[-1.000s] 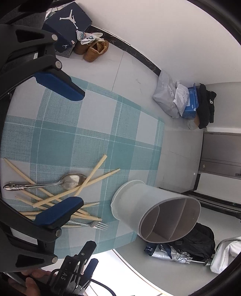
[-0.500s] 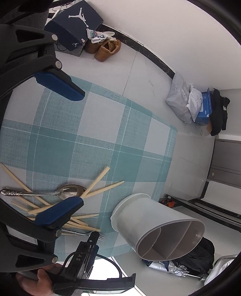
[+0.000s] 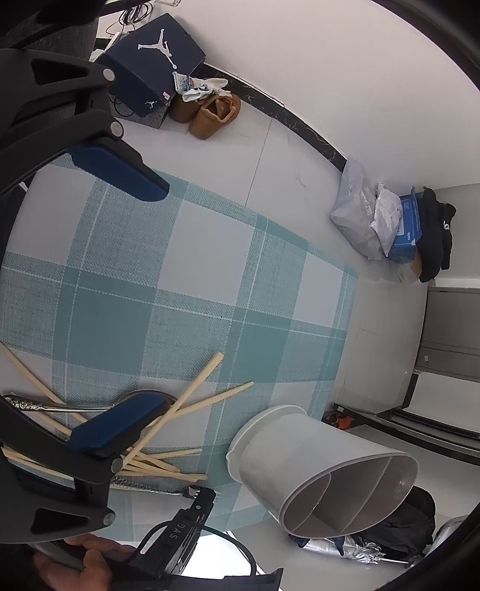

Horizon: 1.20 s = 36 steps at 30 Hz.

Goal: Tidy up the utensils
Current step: 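Grasp the silver fork with the right gripper, then grasp the silver spoon with the left gripper while the right gripper holds the fork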

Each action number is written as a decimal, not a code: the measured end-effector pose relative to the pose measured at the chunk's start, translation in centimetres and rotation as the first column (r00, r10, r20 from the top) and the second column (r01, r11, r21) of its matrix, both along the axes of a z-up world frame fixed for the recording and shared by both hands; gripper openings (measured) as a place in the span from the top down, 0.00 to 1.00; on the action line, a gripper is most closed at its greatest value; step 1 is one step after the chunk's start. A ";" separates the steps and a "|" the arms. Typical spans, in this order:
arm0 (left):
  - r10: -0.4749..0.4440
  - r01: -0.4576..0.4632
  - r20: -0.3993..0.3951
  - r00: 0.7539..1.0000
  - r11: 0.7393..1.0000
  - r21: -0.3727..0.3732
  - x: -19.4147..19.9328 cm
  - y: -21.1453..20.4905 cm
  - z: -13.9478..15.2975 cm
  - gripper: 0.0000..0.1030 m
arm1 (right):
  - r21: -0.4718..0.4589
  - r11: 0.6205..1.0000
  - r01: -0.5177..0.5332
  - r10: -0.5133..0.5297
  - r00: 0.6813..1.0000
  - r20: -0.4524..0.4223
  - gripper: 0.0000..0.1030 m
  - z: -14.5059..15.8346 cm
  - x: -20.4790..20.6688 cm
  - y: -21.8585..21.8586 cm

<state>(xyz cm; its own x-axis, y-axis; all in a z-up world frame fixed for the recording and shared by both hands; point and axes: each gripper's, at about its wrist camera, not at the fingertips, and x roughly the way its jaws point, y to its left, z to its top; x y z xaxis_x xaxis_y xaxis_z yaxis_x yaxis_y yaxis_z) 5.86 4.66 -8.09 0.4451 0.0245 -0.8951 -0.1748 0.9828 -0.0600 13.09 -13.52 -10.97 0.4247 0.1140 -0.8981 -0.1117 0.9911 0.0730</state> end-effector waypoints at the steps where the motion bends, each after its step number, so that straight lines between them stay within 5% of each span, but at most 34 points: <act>1: 0.000 0.000 0.000 1.000 1.000 0.005 0.0 0.0 0.0 0.01 | 0.025 1.000 0.004 -0.004 1.000 -0.001 0.87 0.1 0.0 -0.2; 13: 0.000 0.000 -0.012 1.000 1.000 0.010 -0.2 0.2 -1.1 0.01 | 0.223 0.974 0.045 -0.042 0.999 -0.016 0.99 1.2 -1.1 -1.4; 24: -0.112 0.101 -0.073 0.991 0.984 -0.146 0.0 -1.7 -2.8 0.01 | 0.314 0.949 0.044 -0.054 0.998 0.022 0.99 2.8 -2.4 -3.7; 29: -0.152 0.134 -0.135 0.979 0.982 -0.134 0.5 -3.3 -3.9 0.01 | 0.332 0.942 0.046 -0.068 0.996 0.055 0.99 4.1 -3.5 -4.8; 36: -0.146 0.143 -0.163 0.976 0.989 -0.027 1.0 -4.3 -4.3 0.01 | 0.332 0.943 0.034 -0.064 0.995 0.082 0.99 4.2 -3.0 -5.2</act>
